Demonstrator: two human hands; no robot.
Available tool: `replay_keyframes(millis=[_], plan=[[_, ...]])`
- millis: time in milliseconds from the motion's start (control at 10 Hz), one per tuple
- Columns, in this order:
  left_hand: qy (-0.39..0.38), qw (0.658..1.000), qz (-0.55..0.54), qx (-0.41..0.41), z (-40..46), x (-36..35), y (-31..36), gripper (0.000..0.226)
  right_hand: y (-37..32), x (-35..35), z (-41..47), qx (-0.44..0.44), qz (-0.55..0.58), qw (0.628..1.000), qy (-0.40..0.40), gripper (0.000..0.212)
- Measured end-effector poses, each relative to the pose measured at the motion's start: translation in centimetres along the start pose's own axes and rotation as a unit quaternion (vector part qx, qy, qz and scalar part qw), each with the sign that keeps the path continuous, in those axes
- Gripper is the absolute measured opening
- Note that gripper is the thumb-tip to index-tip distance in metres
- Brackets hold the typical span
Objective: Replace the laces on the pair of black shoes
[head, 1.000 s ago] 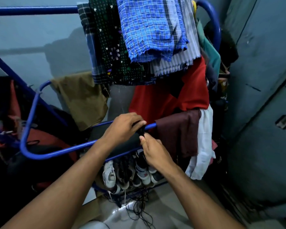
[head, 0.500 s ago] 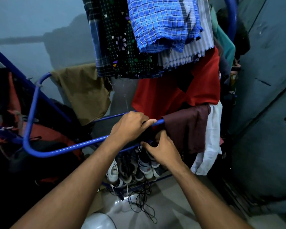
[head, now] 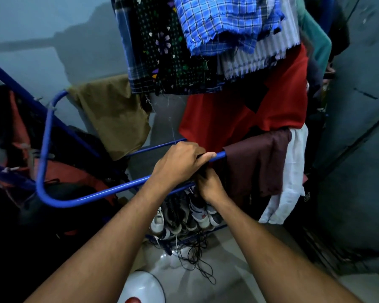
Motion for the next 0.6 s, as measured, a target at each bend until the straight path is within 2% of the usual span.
replay_keyframes(millis=[100,300,500,600], plan=[[0.001,1.000,-0.013,-0.005,0.1,-0.1,-0.3,0.062,1.3,0.1,-0.3,-0.029,-0.017,0.999,-0.008,0.014],[-0.006,1.000,-0.021,-0.008,0.0,-0.1,-0.4,0.049,0.5,0.3,-0.6,-0.077,-0.042,0.996,-0.019,0.032],[0.005,1.000,-0.015,0.007,-0.1,0.7,0.4,0.043,-0.3,1.3,-1.3,-0.072,-0.079,0.992,-0.071,0.031],[0.086,0.996,0.014,-0.010,-0.3,1.8,1.1,0.042,-0.3,3.4,-3.7,-0.084,-0.051,0.988,-0.118,0.054]])
Point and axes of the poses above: each hand's wrist, its own z-axis towards the middle knuckle, its own x-axis out of the back of the hand, y = z × x, the point moved 2 cm from there along z, towards the middle knuckle, and after that the axes turned 5 degrees about -z, right-handed, at the moved point
